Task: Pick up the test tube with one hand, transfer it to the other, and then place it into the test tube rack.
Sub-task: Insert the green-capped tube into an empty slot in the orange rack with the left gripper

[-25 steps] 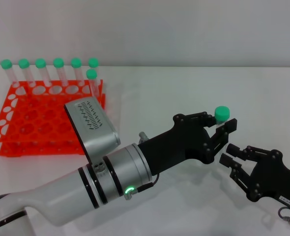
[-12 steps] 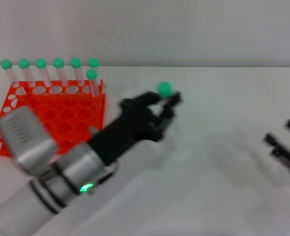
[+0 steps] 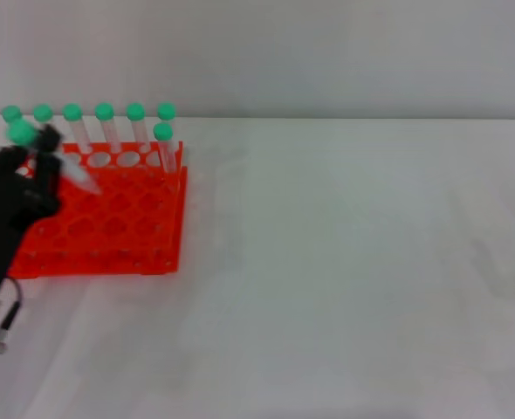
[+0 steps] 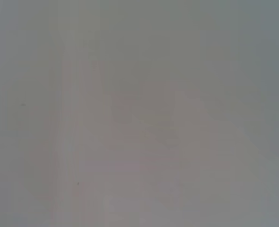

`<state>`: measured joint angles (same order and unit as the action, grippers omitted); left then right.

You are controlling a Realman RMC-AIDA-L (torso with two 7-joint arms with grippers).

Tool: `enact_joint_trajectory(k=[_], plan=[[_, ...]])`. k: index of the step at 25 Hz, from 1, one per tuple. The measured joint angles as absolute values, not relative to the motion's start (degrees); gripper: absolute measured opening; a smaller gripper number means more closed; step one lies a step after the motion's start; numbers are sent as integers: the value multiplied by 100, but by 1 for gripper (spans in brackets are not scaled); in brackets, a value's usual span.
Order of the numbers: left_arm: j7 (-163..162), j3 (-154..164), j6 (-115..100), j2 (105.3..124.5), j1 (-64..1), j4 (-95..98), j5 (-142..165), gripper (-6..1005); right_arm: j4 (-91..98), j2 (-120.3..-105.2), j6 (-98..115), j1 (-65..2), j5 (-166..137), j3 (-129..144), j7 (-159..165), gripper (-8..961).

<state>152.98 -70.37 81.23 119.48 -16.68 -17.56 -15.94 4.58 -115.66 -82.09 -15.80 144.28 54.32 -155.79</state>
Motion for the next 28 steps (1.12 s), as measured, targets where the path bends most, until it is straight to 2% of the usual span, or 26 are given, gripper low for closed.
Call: enact_joint_trajectory(k=[14, 28], plan=[[15691, -7078, 7034, 11910, -2977, -1179, -2208, 286, 343, -11590, -8140, -1763, 14378, 5427, -15622, 739], [16170, -7069, 6018, 11918, -3341, -1184, -2188, 309, 304, -11593, -7980, -1862, 14370, 5441, -15620, 738]])
